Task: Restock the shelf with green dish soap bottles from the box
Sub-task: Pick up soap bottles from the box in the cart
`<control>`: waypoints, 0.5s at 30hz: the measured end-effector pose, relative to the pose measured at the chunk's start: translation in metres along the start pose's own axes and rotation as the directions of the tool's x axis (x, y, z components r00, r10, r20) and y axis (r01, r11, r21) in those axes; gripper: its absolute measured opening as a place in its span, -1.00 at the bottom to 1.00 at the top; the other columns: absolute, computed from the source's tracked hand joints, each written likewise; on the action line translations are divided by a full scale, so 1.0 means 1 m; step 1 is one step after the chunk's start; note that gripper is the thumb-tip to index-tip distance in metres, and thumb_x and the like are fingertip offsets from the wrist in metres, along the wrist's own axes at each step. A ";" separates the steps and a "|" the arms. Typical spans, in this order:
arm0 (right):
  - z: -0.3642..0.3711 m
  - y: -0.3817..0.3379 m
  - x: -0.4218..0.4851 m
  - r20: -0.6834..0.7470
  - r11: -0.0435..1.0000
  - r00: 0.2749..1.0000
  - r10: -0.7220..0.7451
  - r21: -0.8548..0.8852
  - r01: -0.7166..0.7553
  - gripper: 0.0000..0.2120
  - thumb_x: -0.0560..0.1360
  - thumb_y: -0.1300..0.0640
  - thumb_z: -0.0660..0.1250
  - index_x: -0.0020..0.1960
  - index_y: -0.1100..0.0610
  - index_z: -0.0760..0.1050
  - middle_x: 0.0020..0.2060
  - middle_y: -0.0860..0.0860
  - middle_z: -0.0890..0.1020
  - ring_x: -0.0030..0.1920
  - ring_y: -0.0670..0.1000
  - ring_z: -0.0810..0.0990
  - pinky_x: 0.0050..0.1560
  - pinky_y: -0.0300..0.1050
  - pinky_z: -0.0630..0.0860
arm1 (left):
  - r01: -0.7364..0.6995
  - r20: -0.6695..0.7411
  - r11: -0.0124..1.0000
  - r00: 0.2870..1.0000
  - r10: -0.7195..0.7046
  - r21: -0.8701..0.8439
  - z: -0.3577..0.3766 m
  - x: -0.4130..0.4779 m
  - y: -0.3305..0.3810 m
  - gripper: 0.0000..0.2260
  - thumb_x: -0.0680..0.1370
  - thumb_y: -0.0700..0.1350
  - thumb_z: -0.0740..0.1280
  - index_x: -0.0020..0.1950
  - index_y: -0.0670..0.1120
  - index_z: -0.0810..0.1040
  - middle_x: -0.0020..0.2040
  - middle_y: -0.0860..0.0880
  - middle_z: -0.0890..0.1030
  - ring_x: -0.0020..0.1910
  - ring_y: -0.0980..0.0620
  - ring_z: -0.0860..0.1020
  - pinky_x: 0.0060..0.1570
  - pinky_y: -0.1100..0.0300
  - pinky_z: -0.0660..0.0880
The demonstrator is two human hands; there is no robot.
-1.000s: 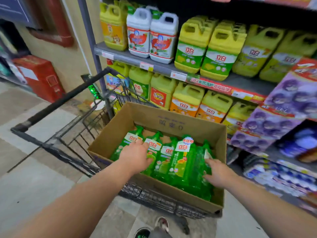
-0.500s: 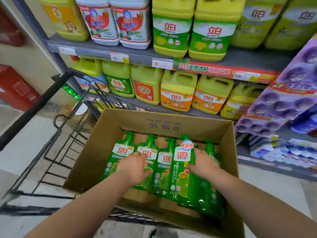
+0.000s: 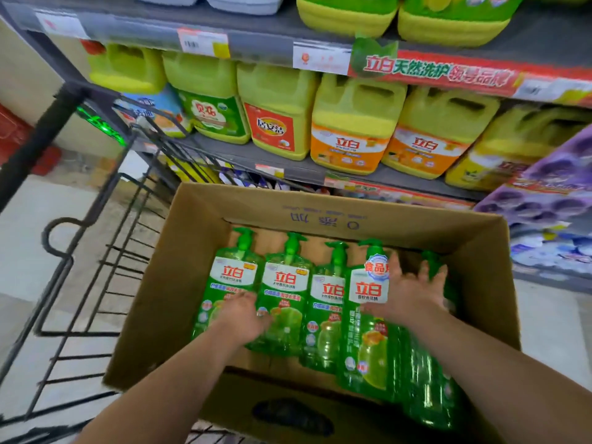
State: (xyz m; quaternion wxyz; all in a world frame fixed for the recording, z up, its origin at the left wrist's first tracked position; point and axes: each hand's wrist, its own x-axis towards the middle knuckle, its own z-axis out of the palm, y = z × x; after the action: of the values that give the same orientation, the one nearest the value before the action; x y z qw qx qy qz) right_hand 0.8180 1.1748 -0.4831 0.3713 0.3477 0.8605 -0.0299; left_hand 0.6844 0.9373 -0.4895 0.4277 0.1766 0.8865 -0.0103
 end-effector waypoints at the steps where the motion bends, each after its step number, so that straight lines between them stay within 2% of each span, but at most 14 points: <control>1: 0.000 -0.002 0.002 0.009 1.000 1.000 0.004 -0.010 -0.003 0.18 0.24 -0.55 0.15 0.53 0.08 -0.34 0.50 0.15 0.21 0.53 0.29 -0.07 0.40 0.38 -0.24 | -0.004 0.018 1.000 1.000 0.005 -0.017 0.002 0.005 -0.001 -0.36 0.53 0.14 0.26 0.51 -0.12 0.18 0.50 -0.14 0.25 0.44 -0.14 0.30 0.40 -0.02 0.31; 3: 0.001 -0.008 0.004 0.001 1.000 1.000 0.011 0.010 -0.011 0.15 0.25 -0.53 0.19 0.53 0.09 -0.25 0.49 0.18 0.24 0.53 0.28 -0.05 0.42 0.35 -0.24 | -0.021 0.043 1.000 0.999 0.022 -0.020 0.005 0.014 -0.001 -0.38 0.53 0.13 0.27 0.50 -0.13 0.20 0.50 -0.17 0.25 0.44 -0.17 0.30 0.40 -0.04 0.30; 6: 0.006 -0.018 0.000 -0.052 0.991 0.998 0.030 0.134 -0.023 0.05 0.29 -0.43 0.29 0.51 0.08 -0.11 0.46 0.23 0.27 0.51 0.28 0.04 0.46 0.26 -0.16 | -0.062 0.066 0.997 0.996 0.065 -0.042 0.007 0.024 -0.003 -0.37 0.52 0.12 0.29 0.50 -0.12 0.21 0.49 -0.16 0.27 0.41 -0.14 0.33 0.38 -0.01 0.32; 11: 0.014 -0.032 -0.008 -0.130 0.950 0.988 0.084 0.309 -0.040 -0.01 0.32 -0.27 0.39 0.49 0.08 -0.08 0.45 0.23 0.23 0.49 0.22 0.13 0.48 0.15 -0.03 | -0.132 0.084 0.988 0.987 0.138 -0.075 0.005 0.030 -0.005 -0.37 0.53 0.11 0.29 0.51 -0.09 0.18 0.50 -0.14 0.27 0.39 -0.12 0.36 0.35 0.03 0.34; 13: 0.019 -0.038 -0.012 -0.120 0.896 0.989 0.087 0.444 -0.025 0.00 0.34 -0.17 0.44 0.51 0.10 -0.11 0.47 0.23 0.17 0.48 0.21 0.16 0.45 0.13 0.11 | -0.140 0.083 0.987 0.986 0.146 -0.072 0.003 0.033 -0.007 -0.38 0.53 0.12 0.29 0.50 -0.09 0.20 0.48 -0.13 0.30 0.35 -0.10 0.41 0.32 0.04 0.37; 15: 0.022 -0.044 -0.016 -0.097 0.758 0.991 0.093 0.653 -0.007 0.02 0.35 -0.02 0.49 0.53 0.06 -0.15 0.52 0.21 0.05 0.50 0.21 0.12 0.41 0.14 0.23 | -0.139 0.087 0.987 0.985 0.146 -0.081 0.000 0.036 -0.010 -0.38 0.52 0.13 0.30 0.50 -0.08 0.21 0.46 -0.12 0.32 0.32 -0.08 0.43 0.31 0.05 0.38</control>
State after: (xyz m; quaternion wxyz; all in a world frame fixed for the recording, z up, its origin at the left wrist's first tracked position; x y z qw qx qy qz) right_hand 0.8117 1.1254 -0.4977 0.1743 0.4790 0.8081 -0.2952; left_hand 0.6610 0.9389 -0.5184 0.4745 0.2227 0.8504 0.0453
